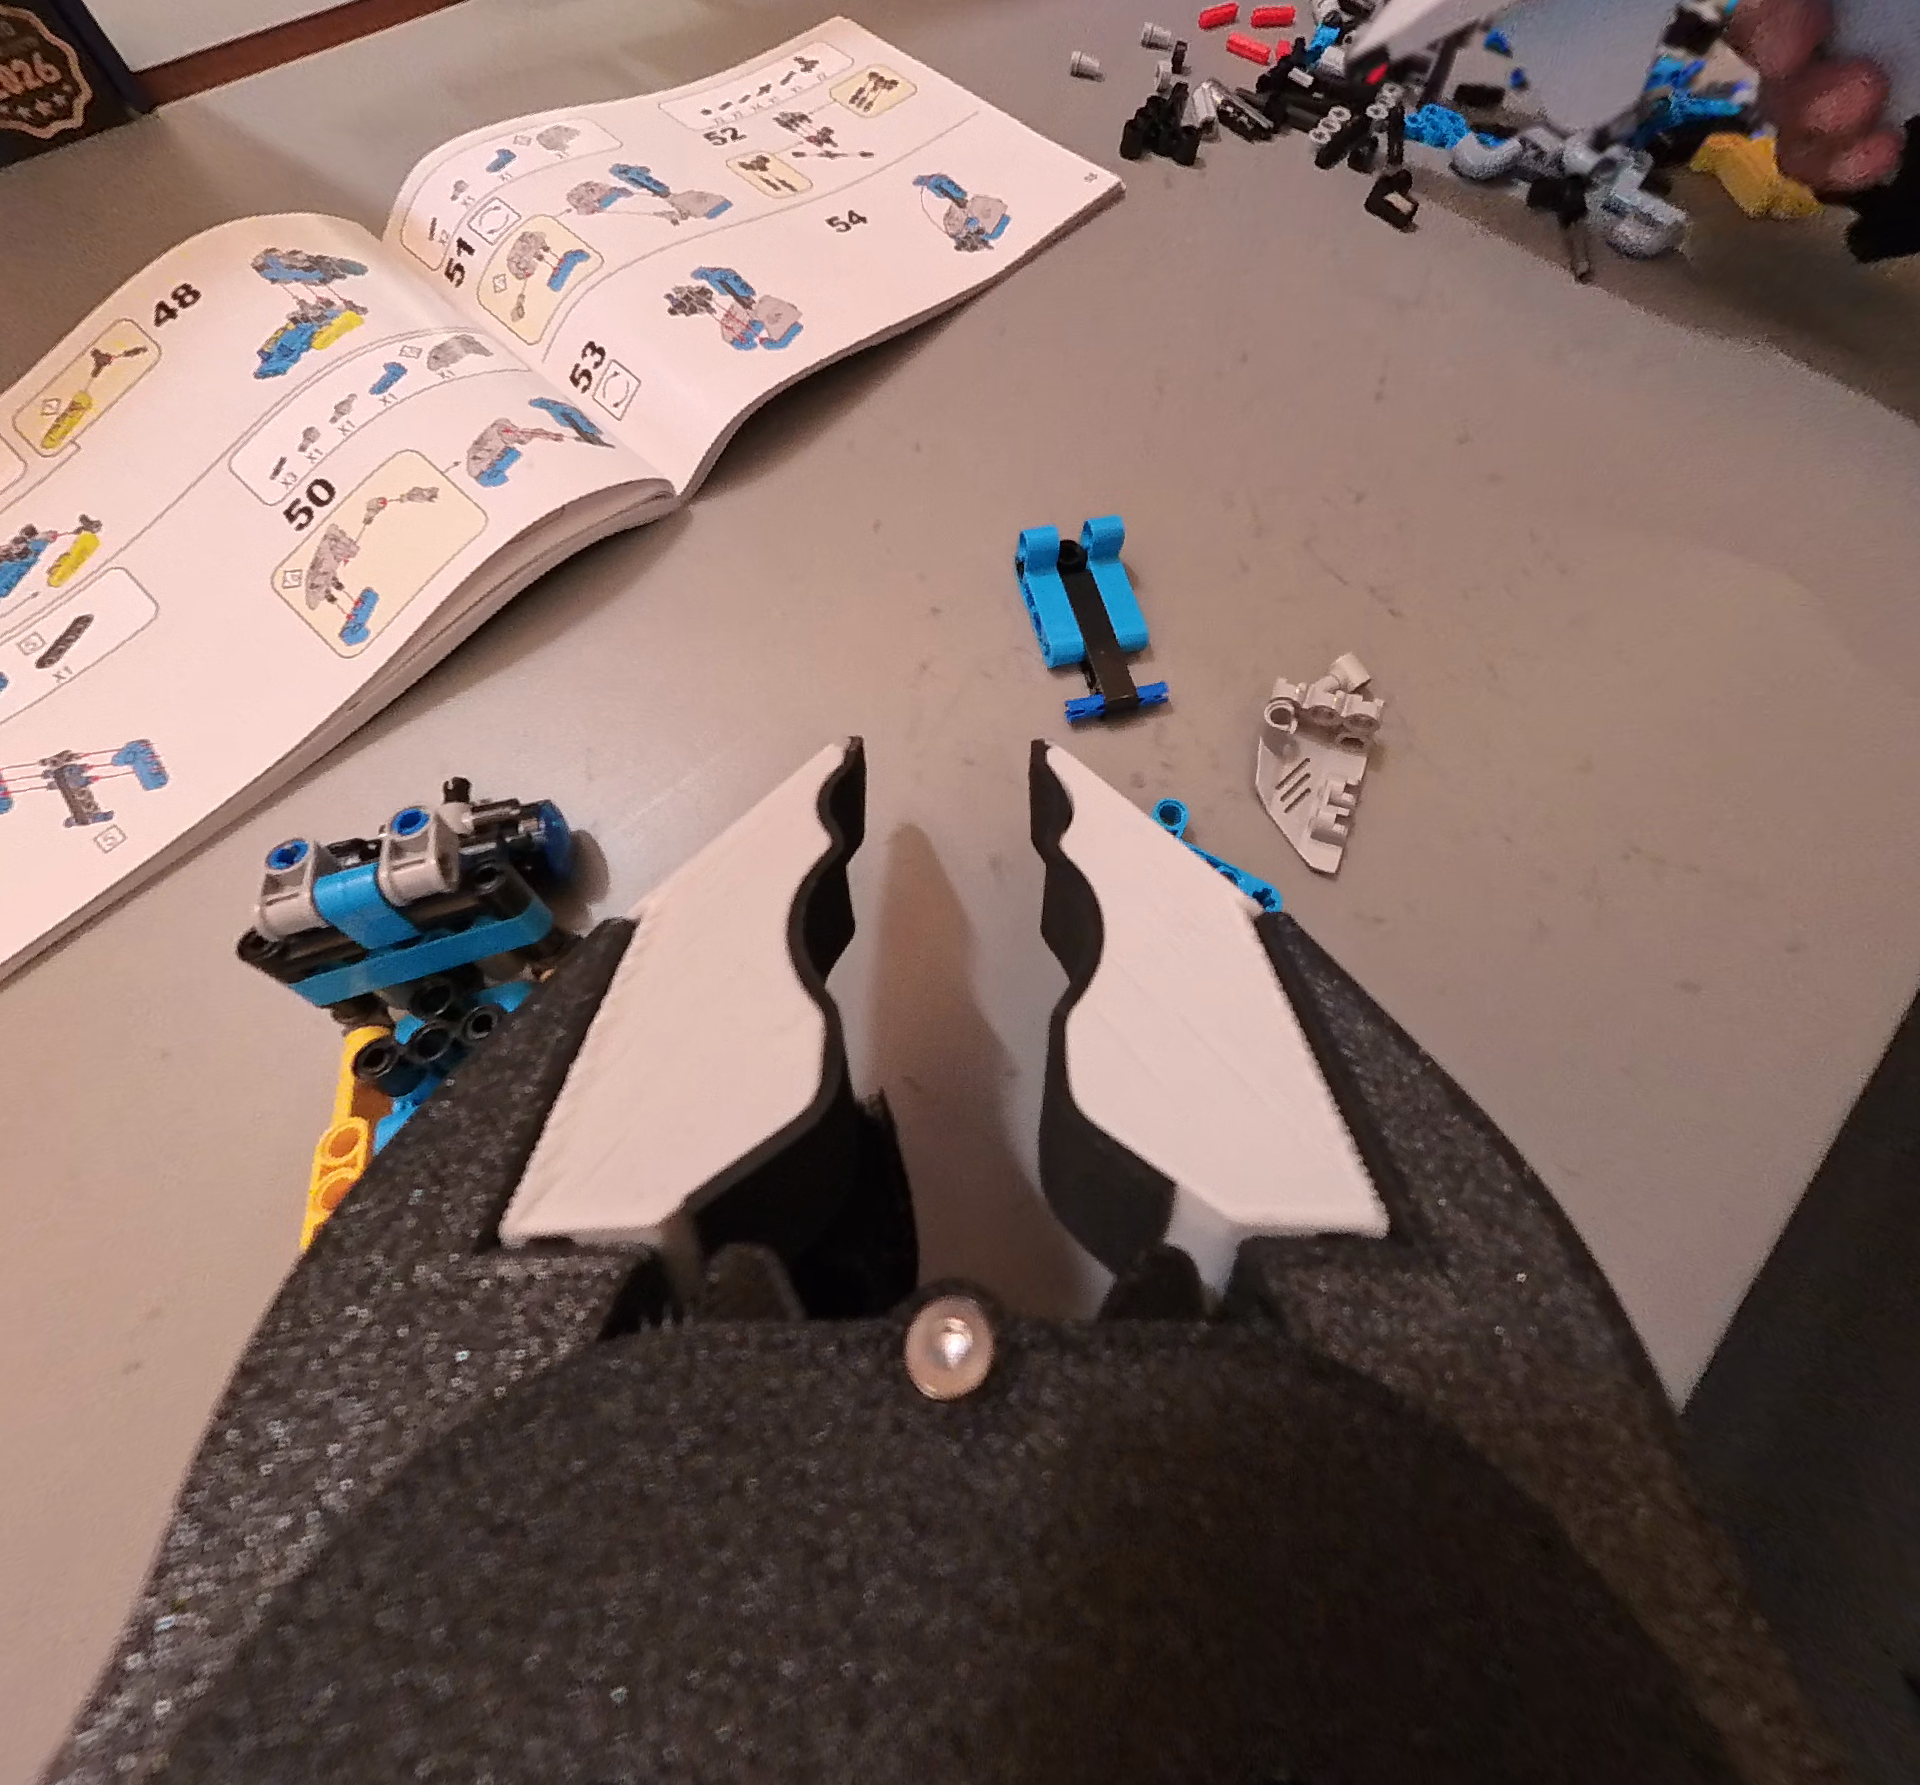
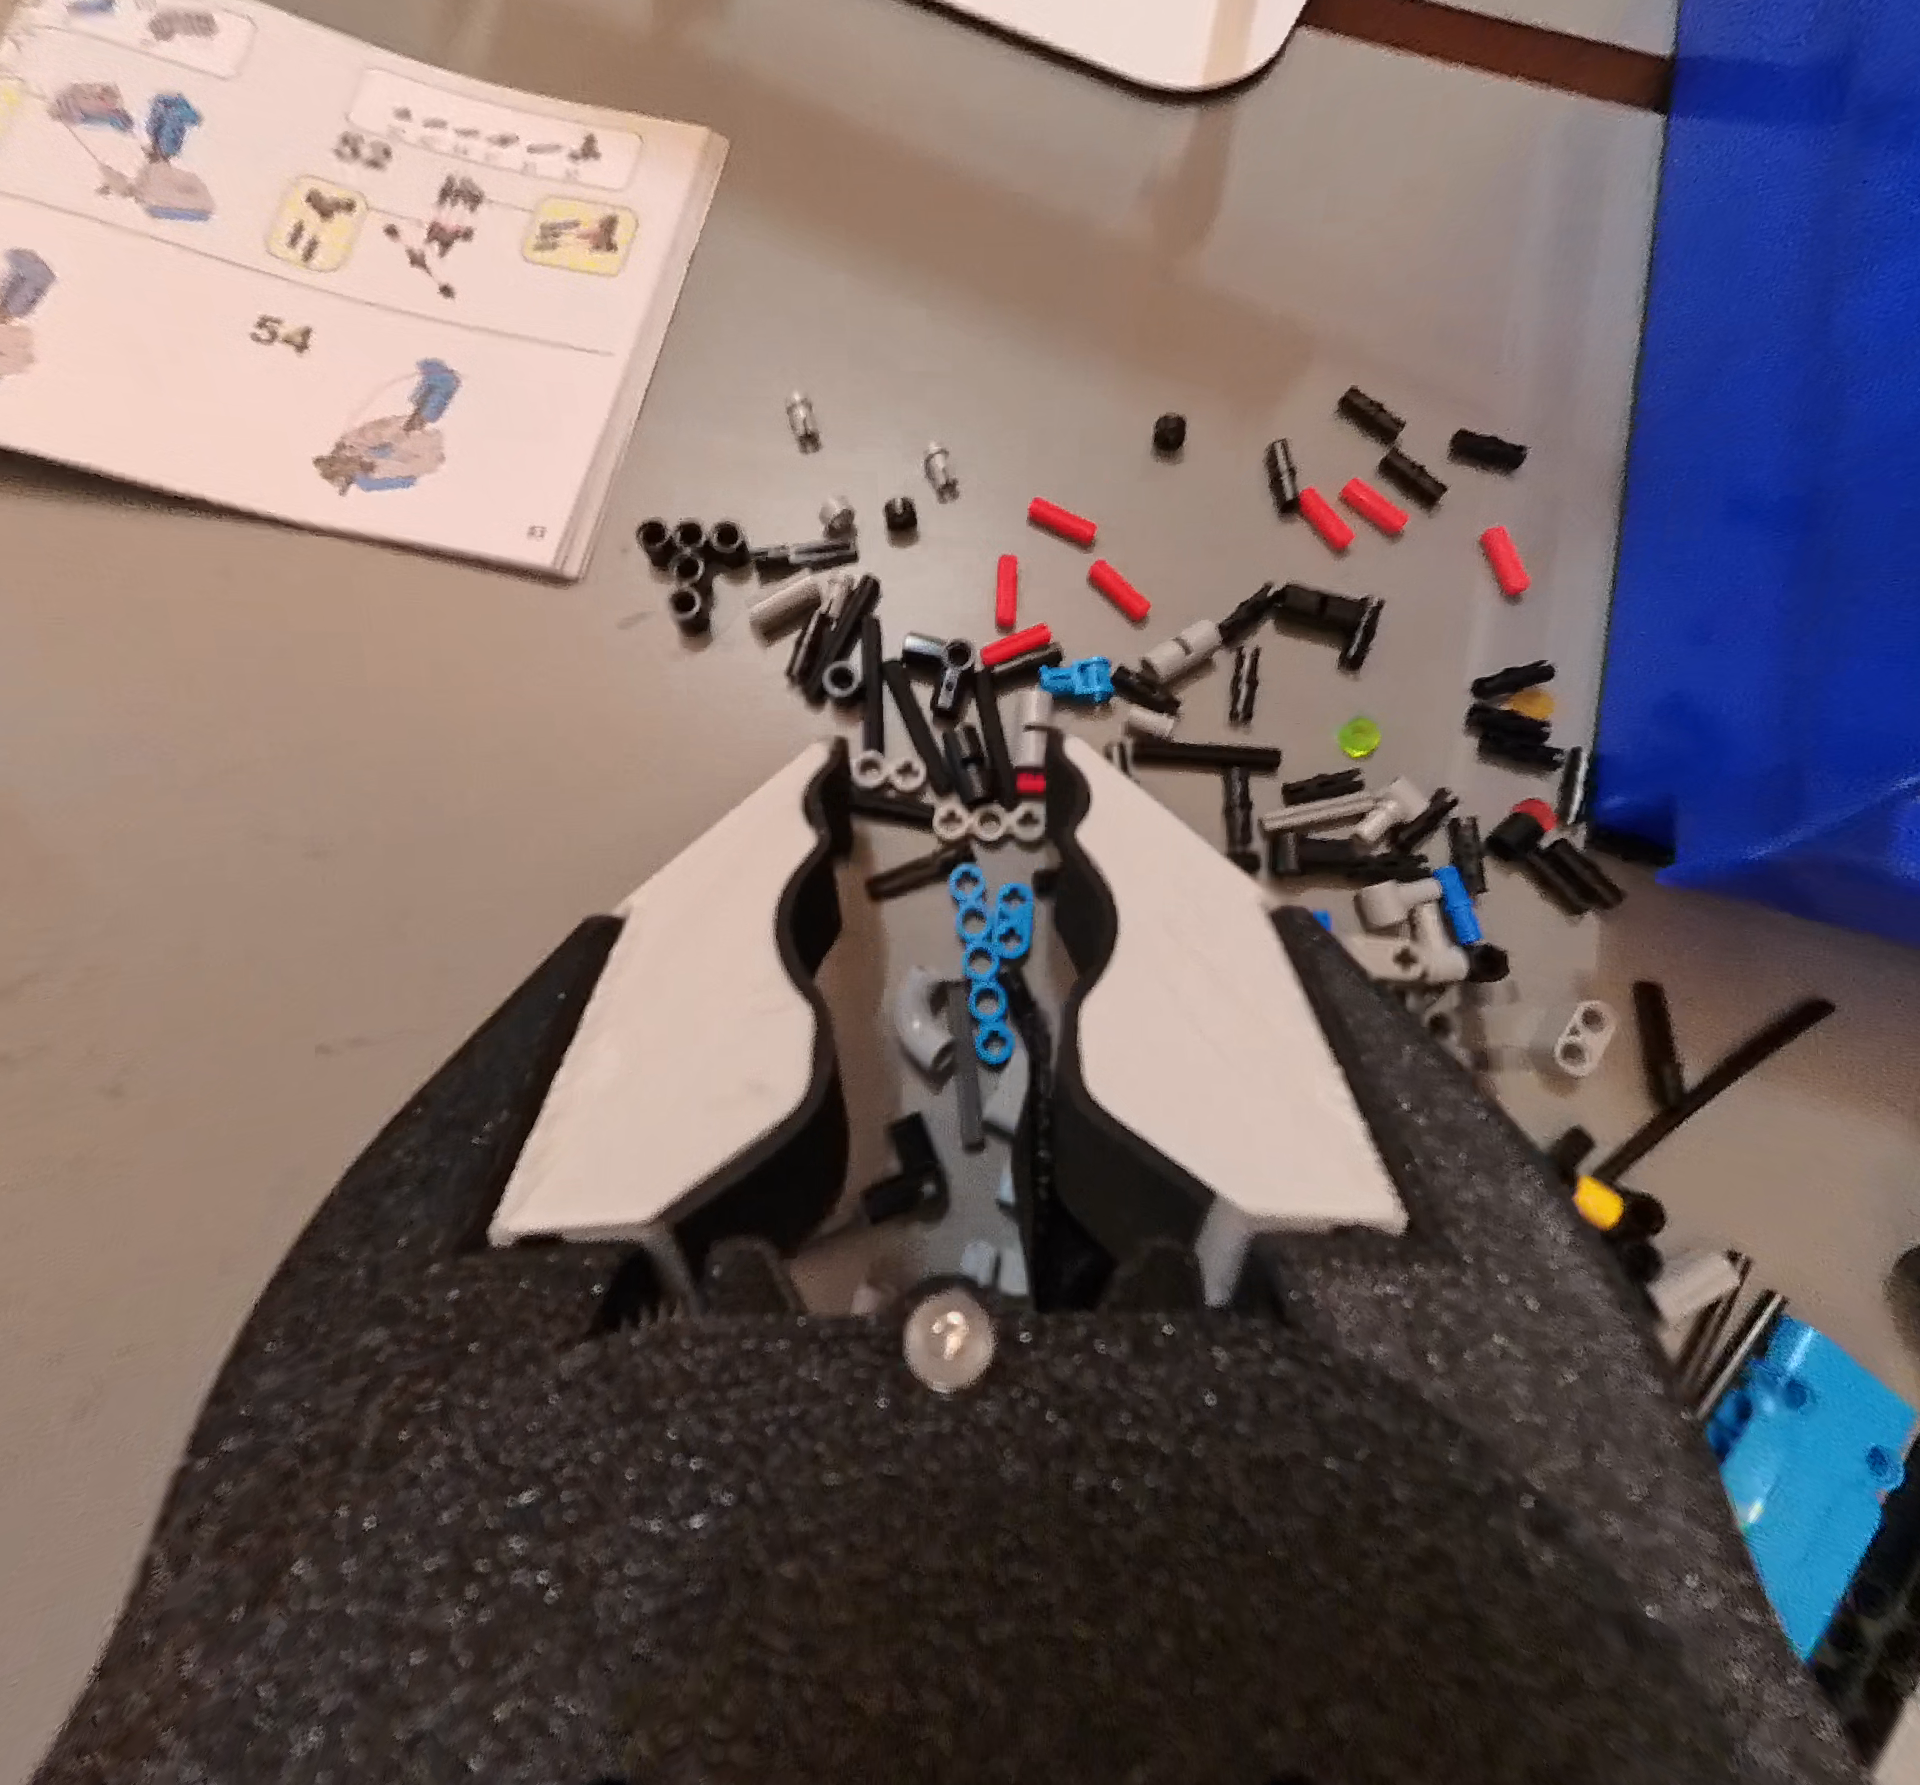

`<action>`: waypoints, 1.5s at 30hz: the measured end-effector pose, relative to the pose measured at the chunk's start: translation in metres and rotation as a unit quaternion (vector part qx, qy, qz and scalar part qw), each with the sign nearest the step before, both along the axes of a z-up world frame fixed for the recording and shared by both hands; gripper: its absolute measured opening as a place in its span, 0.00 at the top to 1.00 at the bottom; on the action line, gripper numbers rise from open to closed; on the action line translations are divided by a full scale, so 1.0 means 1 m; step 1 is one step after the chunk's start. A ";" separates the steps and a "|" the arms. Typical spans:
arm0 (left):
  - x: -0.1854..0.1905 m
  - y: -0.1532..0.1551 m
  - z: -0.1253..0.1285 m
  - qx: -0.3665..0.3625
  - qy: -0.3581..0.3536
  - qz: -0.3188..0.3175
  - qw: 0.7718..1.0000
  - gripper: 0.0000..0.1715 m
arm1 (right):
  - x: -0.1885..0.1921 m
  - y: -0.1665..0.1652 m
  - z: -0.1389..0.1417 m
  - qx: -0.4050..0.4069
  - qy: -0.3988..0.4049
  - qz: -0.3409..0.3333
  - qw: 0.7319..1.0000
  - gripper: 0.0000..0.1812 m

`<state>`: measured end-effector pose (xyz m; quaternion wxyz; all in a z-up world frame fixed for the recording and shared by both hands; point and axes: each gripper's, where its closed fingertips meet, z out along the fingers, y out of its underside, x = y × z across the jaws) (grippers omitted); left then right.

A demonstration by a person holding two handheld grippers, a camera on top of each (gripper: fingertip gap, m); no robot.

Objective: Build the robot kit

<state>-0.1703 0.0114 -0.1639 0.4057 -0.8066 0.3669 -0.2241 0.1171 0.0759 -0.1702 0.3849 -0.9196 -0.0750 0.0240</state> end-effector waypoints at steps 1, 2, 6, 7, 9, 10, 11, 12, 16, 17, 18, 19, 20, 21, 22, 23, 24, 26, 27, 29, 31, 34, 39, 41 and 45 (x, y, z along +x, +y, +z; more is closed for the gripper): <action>0.000 0.000 0.000 -0.001 0.000 -0.001 1.000 0.82 | -0.001 0.004 0.003 0.001 0.010 0.007 1.000 0.83; 0.000 0.000 0.000 -0.001 0.000 -0.001 1.000 0.82 | -0.007 0.007 0.004 -0.005 0.027 0.022 0.999 0.84; 0.001 -0.001 0.000 0.003 0.004 -0.004 1.000 0.82 | -0.037 0.018 0.004 -0.034 0.049 0.099 0.993 0.84; 0.001 -0.002 -0.001 0.004 0.006 -0.004 1.000 0.82 | -0.040 0.020 0.002 -0.040 0.030 0.108 0.993 0.85; 0.000 -0.001 -0.001 0.004 0.006 -0.003 1.000 0.82 | -0.042 0.023 0.000 -0.033 -0.008 0.114 0.993 0.87; 0.000 -0.001 -0.001 0.004 0.005 -0.003 1.000 0.82 | -0.043 0.023 -0.003 -0.033 -0.018 0.118 0.992 0.90; 0.000 -0.001 -0.001 0.002 0.004 -0.002 1.000 0.82 | -0.042 0.022 -0.006 -0.036 -0.026 0.116 0.992 0.91; 0.000 -0.001 -0.001 0.001 0.003 -0.002 1.000 0.82 | -0.041 0.021 -0.009 -0.039 -0.031 0.113 0.992 0.91; 0.000 -0.002 -0.002 0.003 0.008 -0.004 1.000 0.82 | -0.037 0.020 -0.014 -0.044 -0.013 0.101 0.994 0.91; 0.001 -0.002 -0.002 0.003 0.010 -0.005 1.000 0.82 | -0.039 0.020 -0.014 -0.046 -0.003 0.103 0.994 0.91; 0.001 -0.002 -0.002 0.003 0.010 -0.005 1.000 0.82 | -0.040 0.020 -0.014 -0.048 0.004 0.104 0.993 0.91; 0.001 -0.002 -0.002 0.003 0.010 -0.005 1.000 0.82 | -0.040 0.021 -0.014 -0.048 0.006 0.103 0.994 0.91; 0.000 -0.002 -0.002 0.002 0.010 -0.005 1.000 0.82 | -0.041 0.021 -0.014 -0.047 0.004 0.104 0.993 0.91; 0.000 -0.002 -0.002 0.001 0.009 -0.005 1.000 0.82 | -0.041 0.022 -0.015 -0.046 -0.001 0.105 0.993 0.91; 0.000 -0.001 -0.002 0.001 0.009 -0.004 1.000 0.82 | -0.040 0.022 -0.015 -0.044 -0.013 0.104 0.994 0.93; 0.000 -0.002 -0.002 0.001 0.009 -0.004 1.000 0.82 | -0.037 0.023 -0.015 -0.042 -0.030 0.104 0.993 0.95; 0.000 -0.002 -0.002 0.001 0.009 -0.005 1.000 0.82 | -0.034 0.023 -0.016 -0.041 -0.052 0.105 0.992 0.96; 0.001 -0.002 -0.002 0.002 0.010 -0.005 1.000 0.82 | -0.029 0.022 -0.018 -0.046 -0.083 0.101 0.990 0.95; 0.000 -0.002 -0.002 0.002 0.010 -0.005 1.000 0.82 | -0.029 0.021 -0.017 -0.045 -0.083 0.100 0.990 0.96; 0.000 -0.002 -0.002 0.002 0.010 -0.005 1.000 0.82 | -0.029 0.018 -0.017 -0.047 -0.090 0.102 0.990 0.96; 0.000 -0.002 -0.002 0.003 0.009 -0.004 1.000 0.82 | -0.028 0.016 -0.017 -0.049 -0.105 0.105 0.988 0.96; 0.000 -0.002 -0.002 0.003 0.009 -0.004 1.000 0.82 | -0.028 0.011 -0.011 -0.037 -0.130 0.115 0.984 0.96; 0.000 -0.001 -0.002 0.003 0.010 -0.004 1.000 0.82 | -0.039 -0.003 0.004 -0.013 -0.118 0.131 0.984 0.96; 0.000 -0.002 -0.002 0.003 0.011 -0.004 1.000 0.82 | -0.058 -0.016 0.003 -0.026 -0.075 0.164 0.983 0.96; 0.000 -0.002 -0.002 0.004 0.011 -0.004 1.000 0.82 | -0.070 -0.030 -0.011 -0.040 -0.085 0.180 0.979 1.00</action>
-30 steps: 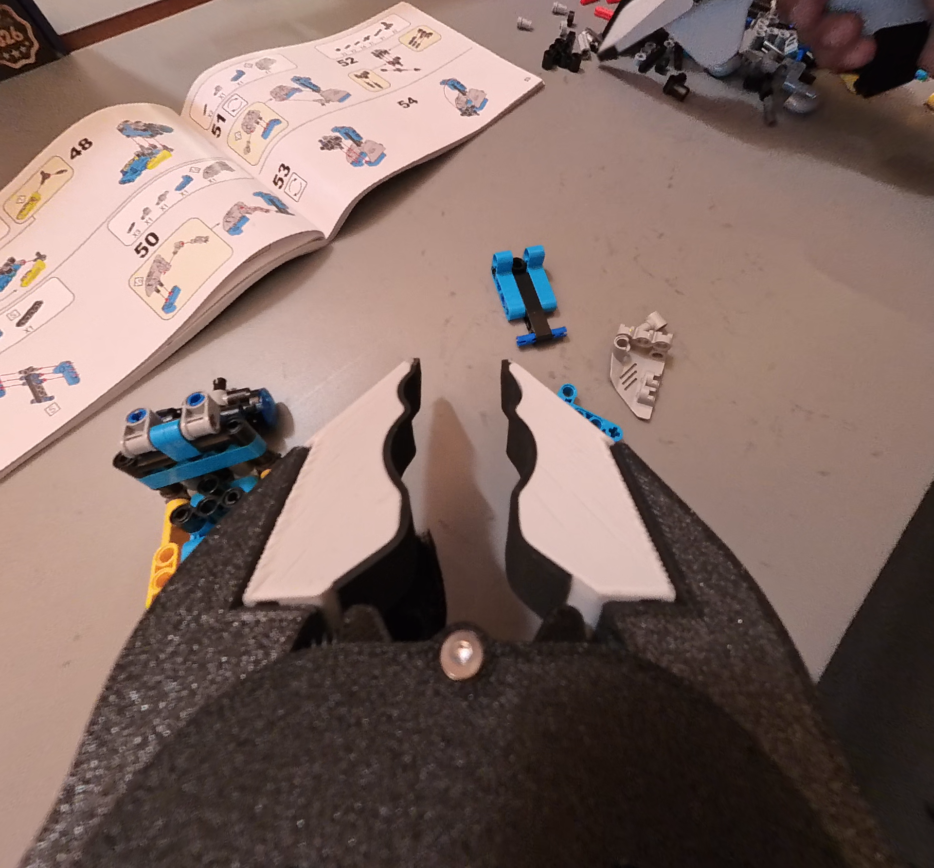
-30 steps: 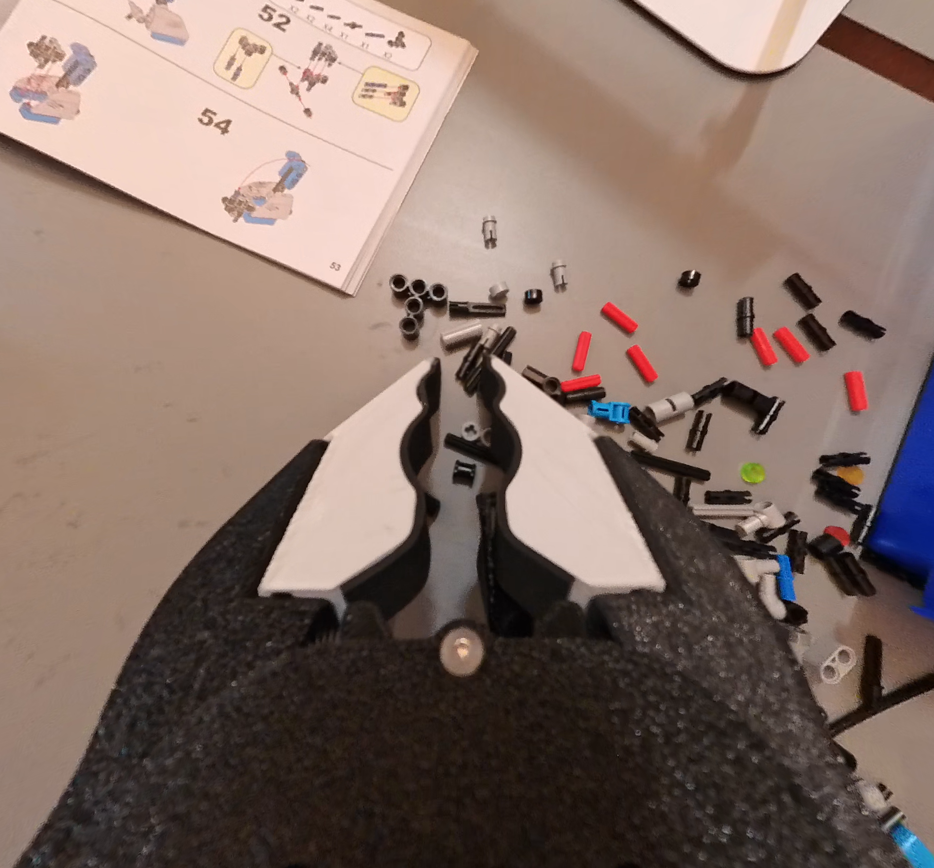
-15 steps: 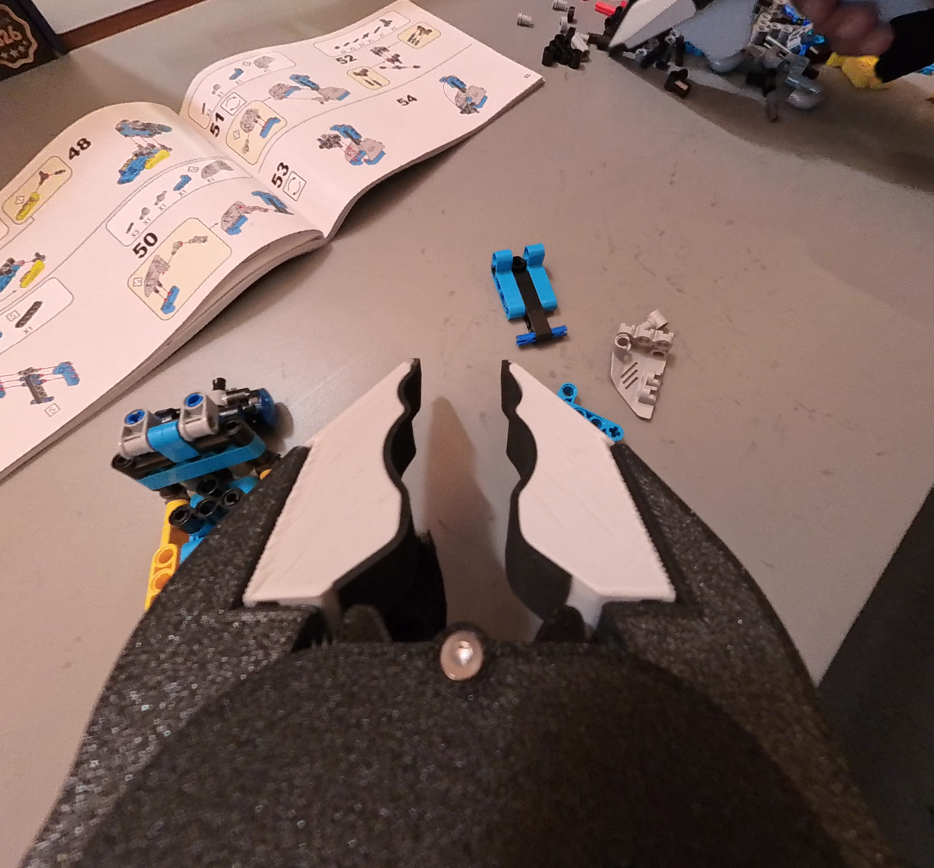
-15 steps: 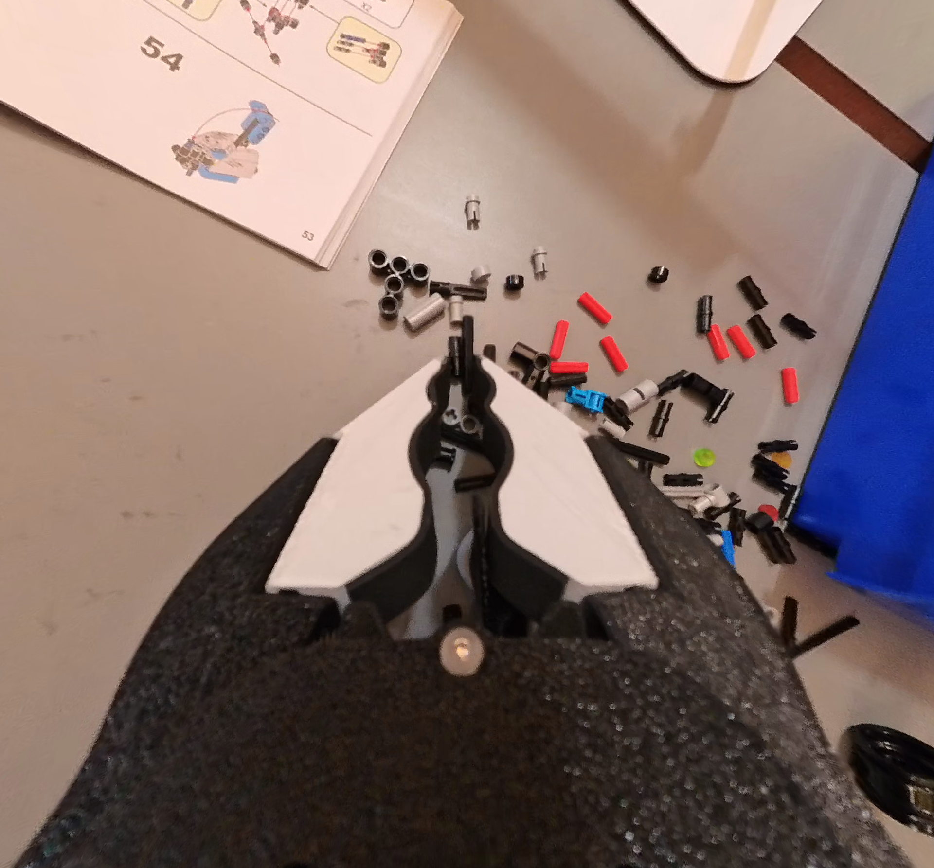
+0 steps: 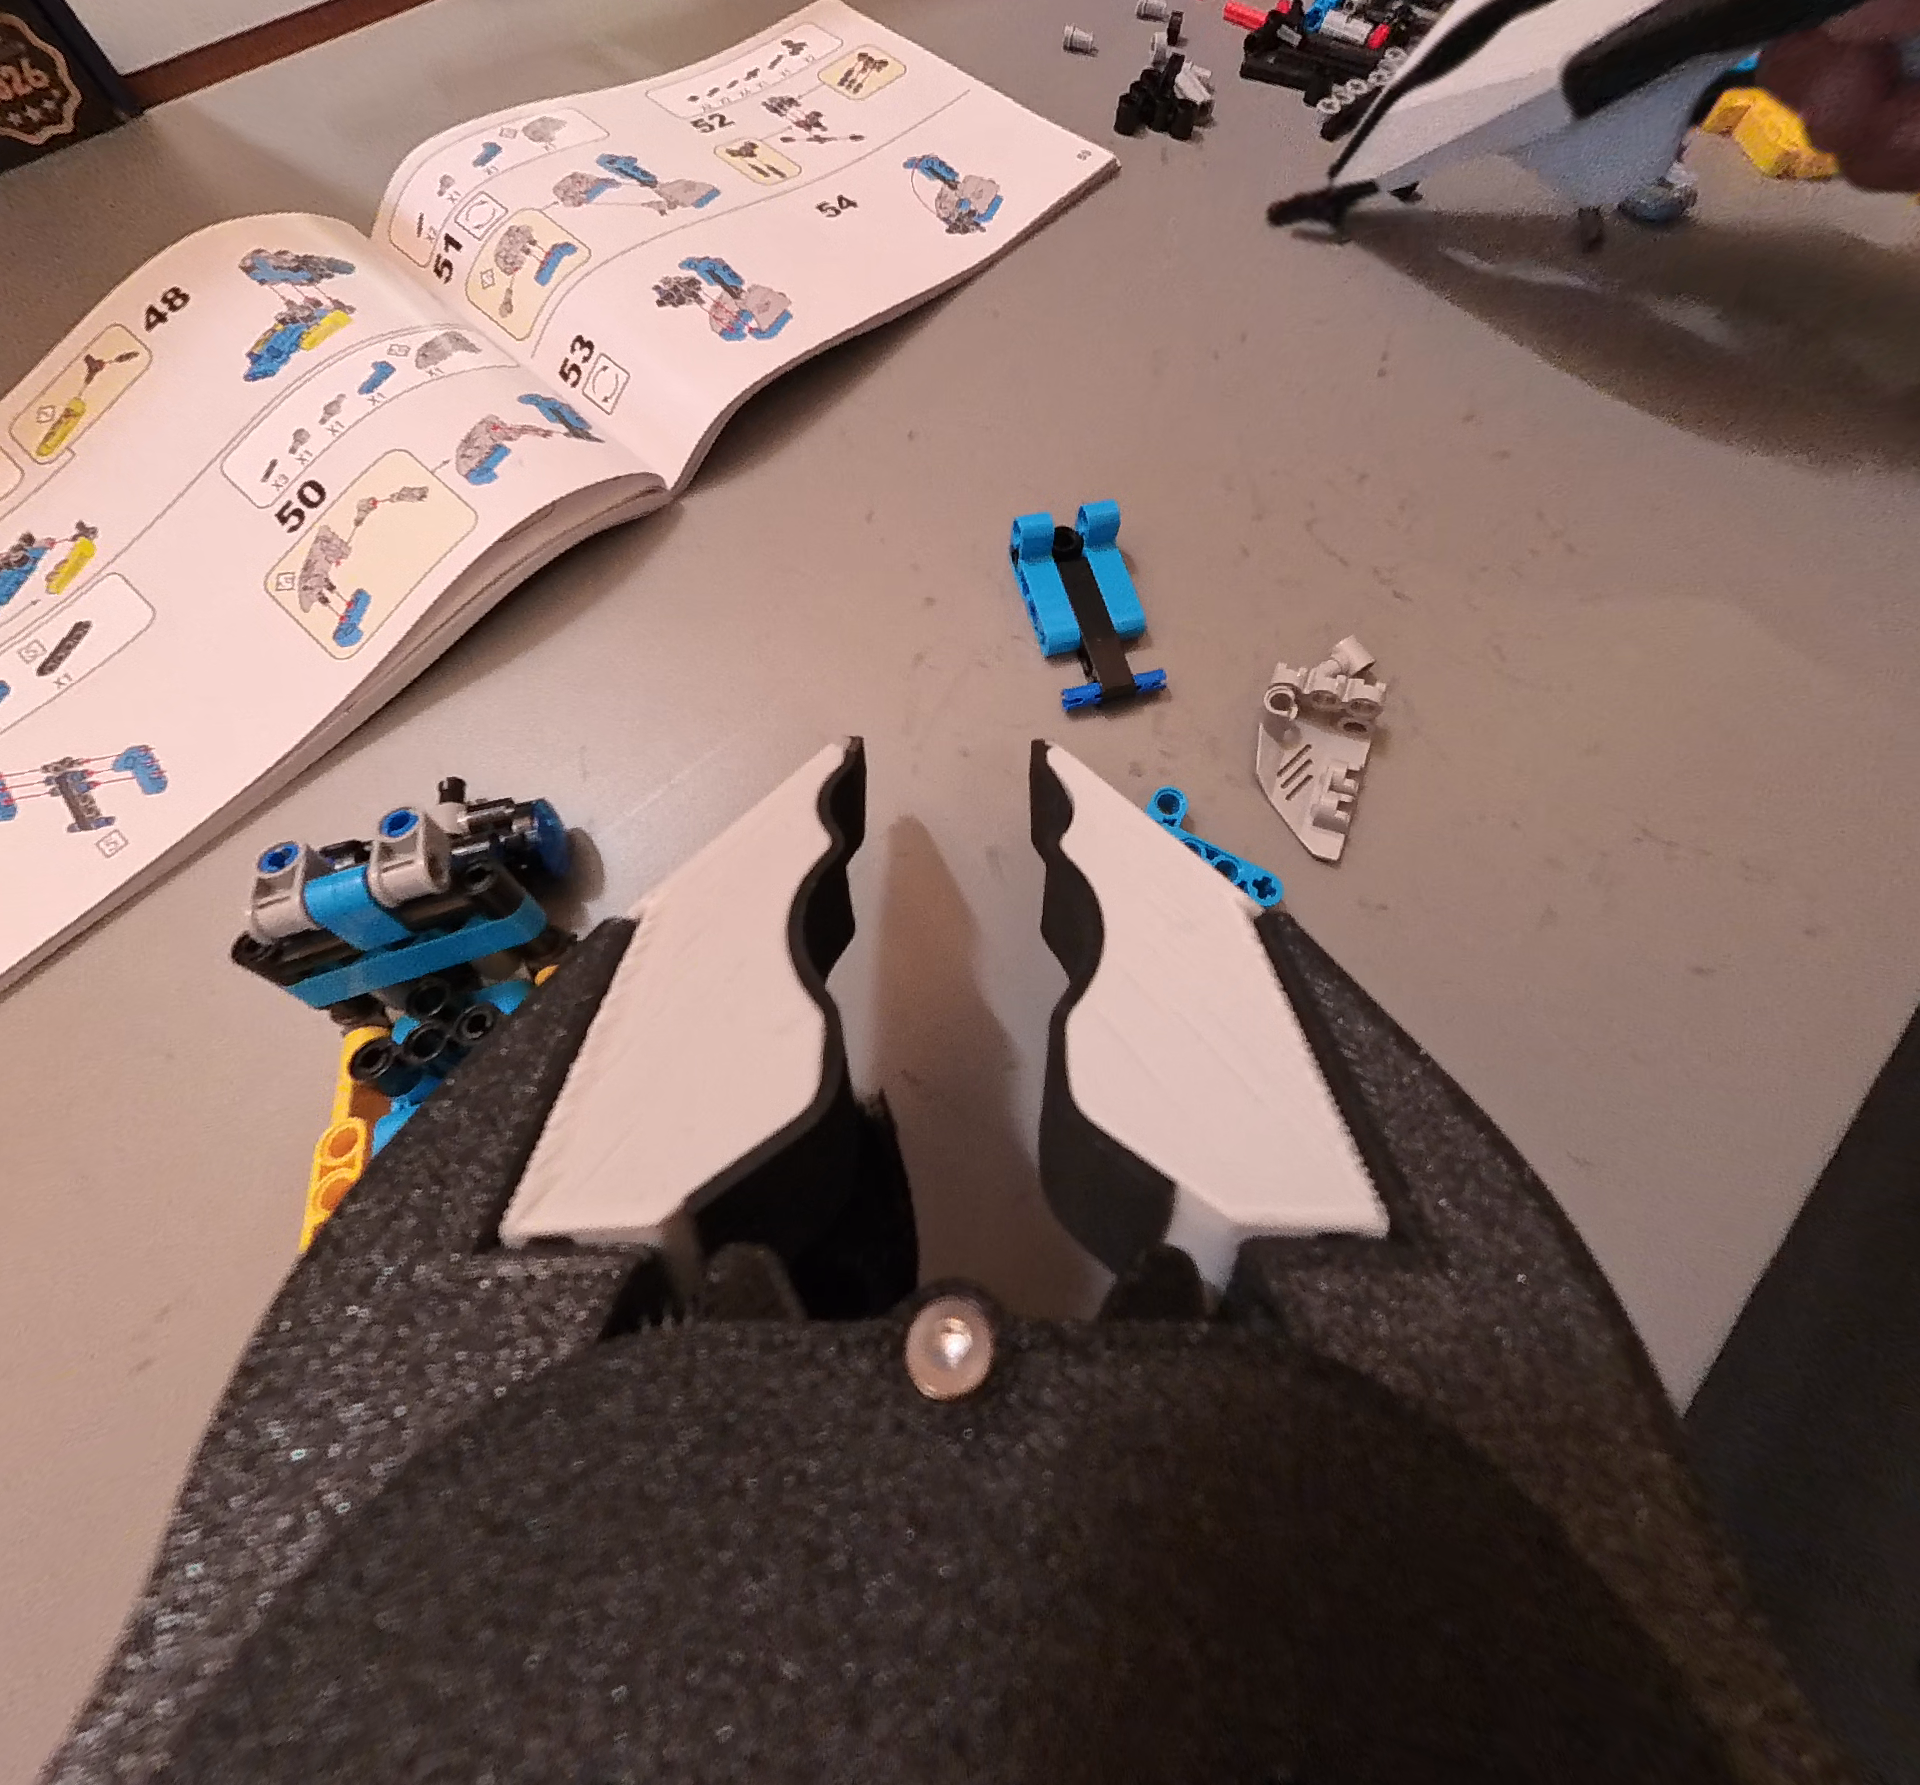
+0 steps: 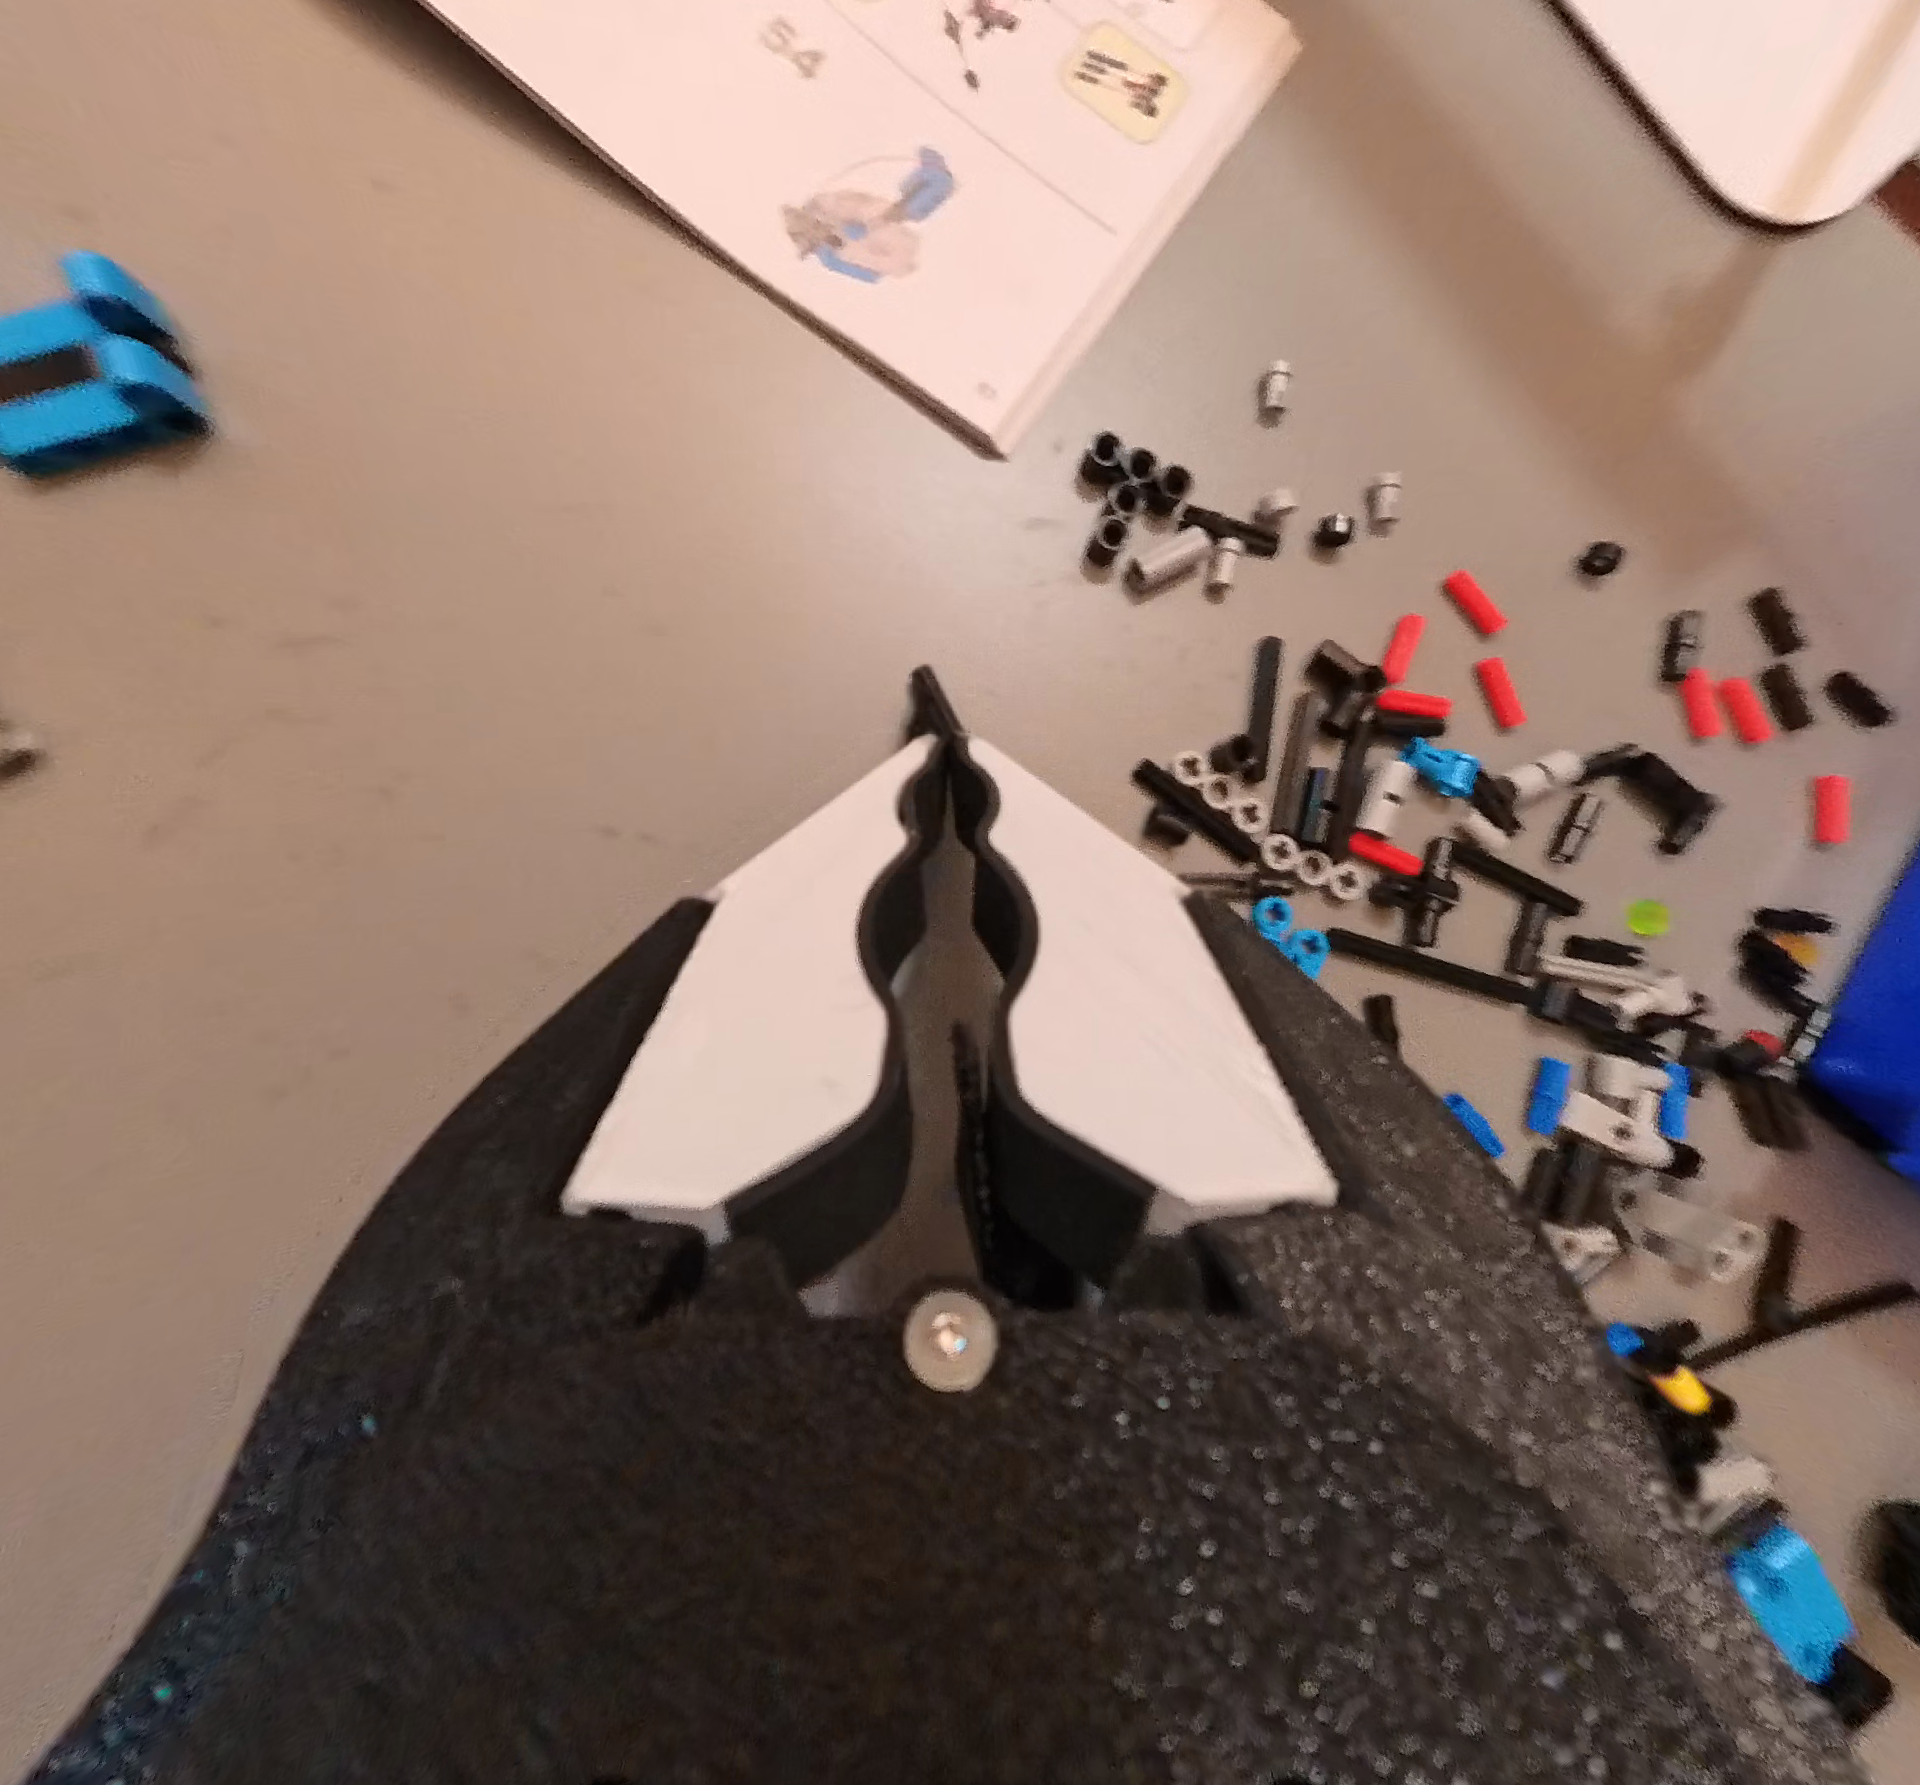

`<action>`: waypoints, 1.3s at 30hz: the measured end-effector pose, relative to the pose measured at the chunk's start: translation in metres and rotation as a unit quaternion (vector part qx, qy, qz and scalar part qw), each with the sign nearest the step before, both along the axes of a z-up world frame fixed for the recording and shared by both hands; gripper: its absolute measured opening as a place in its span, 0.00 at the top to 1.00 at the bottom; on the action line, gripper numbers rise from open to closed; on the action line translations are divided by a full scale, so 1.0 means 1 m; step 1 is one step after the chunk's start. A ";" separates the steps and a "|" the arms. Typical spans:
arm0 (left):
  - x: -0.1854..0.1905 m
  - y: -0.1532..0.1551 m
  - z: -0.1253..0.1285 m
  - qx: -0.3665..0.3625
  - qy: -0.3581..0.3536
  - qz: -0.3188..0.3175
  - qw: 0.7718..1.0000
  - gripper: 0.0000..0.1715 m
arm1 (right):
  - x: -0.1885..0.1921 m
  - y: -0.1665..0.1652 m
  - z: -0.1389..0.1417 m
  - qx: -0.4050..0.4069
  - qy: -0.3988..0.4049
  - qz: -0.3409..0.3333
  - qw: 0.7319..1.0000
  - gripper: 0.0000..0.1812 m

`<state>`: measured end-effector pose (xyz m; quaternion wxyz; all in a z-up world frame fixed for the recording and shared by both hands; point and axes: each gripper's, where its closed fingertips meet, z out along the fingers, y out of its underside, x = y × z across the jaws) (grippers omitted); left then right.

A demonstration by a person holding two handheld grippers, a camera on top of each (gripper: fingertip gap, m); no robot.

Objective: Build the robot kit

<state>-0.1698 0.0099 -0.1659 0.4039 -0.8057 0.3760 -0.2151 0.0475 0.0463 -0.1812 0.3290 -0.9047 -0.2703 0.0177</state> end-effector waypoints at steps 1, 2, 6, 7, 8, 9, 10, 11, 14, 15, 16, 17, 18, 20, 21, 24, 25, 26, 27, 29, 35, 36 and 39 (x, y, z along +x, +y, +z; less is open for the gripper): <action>0.000 0.000 0.000 0.001 0.000 0.000 1.000 0.82 | 0.003 0.001 -0.003 0.008 -0.016 -0.003 1.000 1.00; 0.000 0.000 0.000 0.001 0.000 0.000 1.000 0.82 | 0.004 0.001 -0.006 0.003 -0.018 -0.004 1.000 1.00; 0.000 0.000 0.000 0.001 0.000 0.001 1.000 0.82 | 0.003 -0.001 -0.003 -0.005 0.007 -0.007 1.000 0.90; 0.000 0.000 0.000 0.001 -0.001 0.001 1.000 0.82 | 0.003 -0.001 0.000 -0.001 0.011 -0.005 1.000 0.90; 0.000 0.000 0.000 0.001 -0.001 0.001 1.000 0.82 | 0.000 -0.002 0.003 0.001 0.021 -0.001 1.000 0.90; 0.000 0.000 0.000 0.001 0.000 0.001 1.000 0.82 | -0.004 -0.003 0.004 -0.004 0.036 0.004 0.999 0.90; 0.000 0.000 0.000 0.001 0.001 0.000 1.000 0.82 | -0.009 -0.005 0.003 -0.015 0.054 0.005 0.998 0.90; 0.000 0.000 0.000 0.001 0.001 0.000 1.000 0.82 | -0.014 -0.008 0.001 -0.029 0.072 0.008 0.997 0.90; 0.000 0.000 0.000 0.001 0.000 0.000 1.000 0.82 | -0.027 -0.011 -0.006 -0.049 0.110 0.008 0.993 0.90; 0.000 0.000 0.000 0.001 0.000 0.000 1.000 0.82 | -0.027 -0.009 -0.007 -0.040 0.107 0.001 0.993 0.92; 0.000 0.000 0.000 0.000 0.000 0.001 1.000 0.82 | -0.026 -0.008 -0.007 -0.036 0.097 0.001 0.995 0.97; 0.000 0.000 0.000 0.001 0.000 0.001 1.000 0.82 | -0.026 -0.009 -0.007 -0.035 0.091 0.002 0.995 0.98; 0.000 0.000 0.000 0.001 0.000 0.000 1.000 0.82 | -0.031 -0.010 -0.005 -0.032 0.093 0.016 0.995 0.98; 0.000 0.000 0.000 0.001 0.001 0.000 1.000 0.82 | -0.058 -0.022 0.007 -0.024 0.122 0.077 0.989 0.98; 0.000 0.000 0.000 0.001 0.001 0.000 1.000 0.82 | -0.076 -0.033 0.011 -0.026 0.137 0.116 0.983 0.98; 0.000 0.000 0.000 0.001 0.000 0.000 1.000 0.82 | -0.126 -0.076 0.016 -0.032 0.152 0.243 0.958 0.98; 0.000 0.000 0.000 0.001 0.000 0.001 1.000 0.82 | -0.134 -0.082 0.013 -0.022 0.137 0.259 0.956 0.98; 0.000 0.000 0.000 0.001 0.000 0.001 1.000 0.82 | -0.138 -0.086 0.010 -0.014 0.120 0.269 0.956 0.98; 0.000 0.000 0.000 0.002 0.000 0.001 1.000 0.82 | -0.138 -0.086 0.004 -0.009 0.096 0.268 0.959 0.98; 0.000 0.000 0.000 0.002 0.001 0.000 1.000 0.82 | -0.133 -0.086 -0.008 -0.022 0.068 0.265 0.962 0.97; 0.000 0.000 -0.001 0.002 0.003 0.000 1.000 0.82 | -0.103 -0.071 0.006 -0.020 0.114 0.202 0.973 0.89; 0.000 0.000 0.000 0.002 0.002 0.000 1.000 0.82 | -0.086 -0.062 0.007 -0.015 0.105 0.172 0.979 0.89; 0.000 -0.001 -0.001 0.003 0.004 -0.001 1.000 0.82 | -0.019 -0.032 0.008 0.010 0.060 0.062 0.996 0.89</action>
